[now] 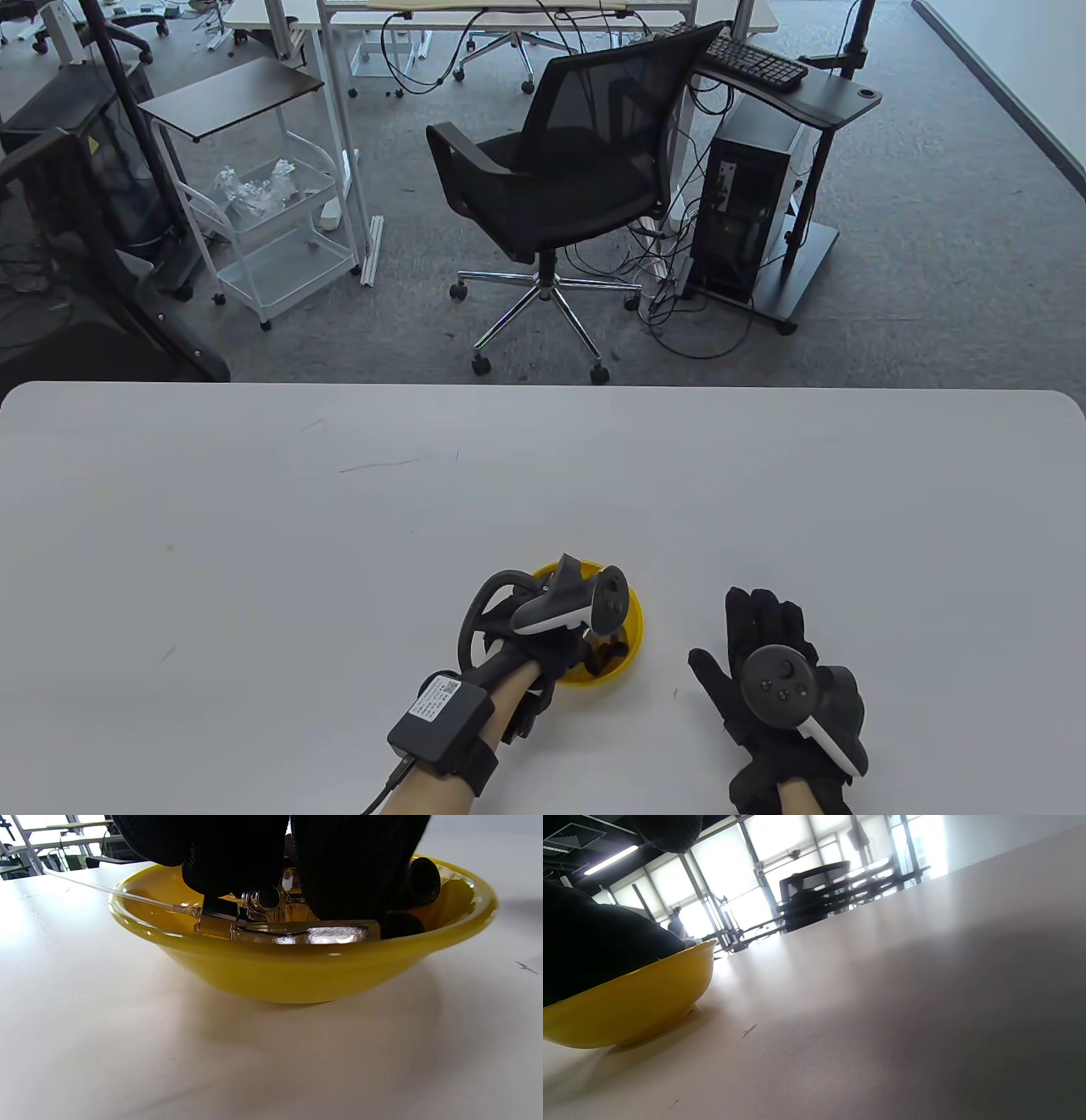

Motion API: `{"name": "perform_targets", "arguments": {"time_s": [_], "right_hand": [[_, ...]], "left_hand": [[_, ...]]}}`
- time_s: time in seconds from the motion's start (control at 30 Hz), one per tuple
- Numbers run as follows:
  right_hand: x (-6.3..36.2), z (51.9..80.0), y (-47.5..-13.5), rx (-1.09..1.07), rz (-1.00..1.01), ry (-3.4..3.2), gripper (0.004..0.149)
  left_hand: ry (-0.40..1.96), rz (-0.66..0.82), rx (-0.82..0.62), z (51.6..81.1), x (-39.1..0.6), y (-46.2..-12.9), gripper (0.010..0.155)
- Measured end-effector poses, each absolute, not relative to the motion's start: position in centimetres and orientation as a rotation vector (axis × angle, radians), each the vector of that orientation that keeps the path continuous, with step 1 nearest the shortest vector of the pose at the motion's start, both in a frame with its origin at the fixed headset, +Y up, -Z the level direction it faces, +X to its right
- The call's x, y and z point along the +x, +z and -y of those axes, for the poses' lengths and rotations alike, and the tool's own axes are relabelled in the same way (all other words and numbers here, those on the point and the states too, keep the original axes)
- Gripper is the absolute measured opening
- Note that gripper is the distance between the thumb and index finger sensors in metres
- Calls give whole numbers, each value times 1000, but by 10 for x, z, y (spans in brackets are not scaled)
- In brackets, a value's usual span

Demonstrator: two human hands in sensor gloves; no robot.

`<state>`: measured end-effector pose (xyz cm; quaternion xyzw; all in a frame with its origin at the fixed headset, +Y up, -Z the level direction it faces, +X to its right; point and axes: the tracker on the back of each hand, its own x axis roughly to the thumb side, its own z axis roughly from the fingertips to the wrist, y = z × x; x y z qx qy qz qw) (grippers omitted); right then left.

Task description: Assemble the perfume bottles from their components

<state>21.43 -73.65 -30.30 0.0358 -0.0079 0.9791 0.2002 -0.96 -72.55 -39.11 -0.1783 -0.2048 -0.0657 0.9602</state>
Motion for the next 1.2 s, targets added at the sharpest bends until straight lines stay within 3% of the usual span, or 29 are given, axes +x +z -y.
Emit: {"name": "perform_targets", "arguments": {"time_s": [0.33,0.63,1.2], "right_hand": [[216,737,-303,101,24,2713,74],[213,738,-304,128,5,2691,74],[212,738,-303,135,8,2690,74]], "left_hand": [[-141,408,-298,727,-9,-385,67],[4,286,-200,736,-15,-379,64],[3,220,-22,742,-15,-370,61]]}}
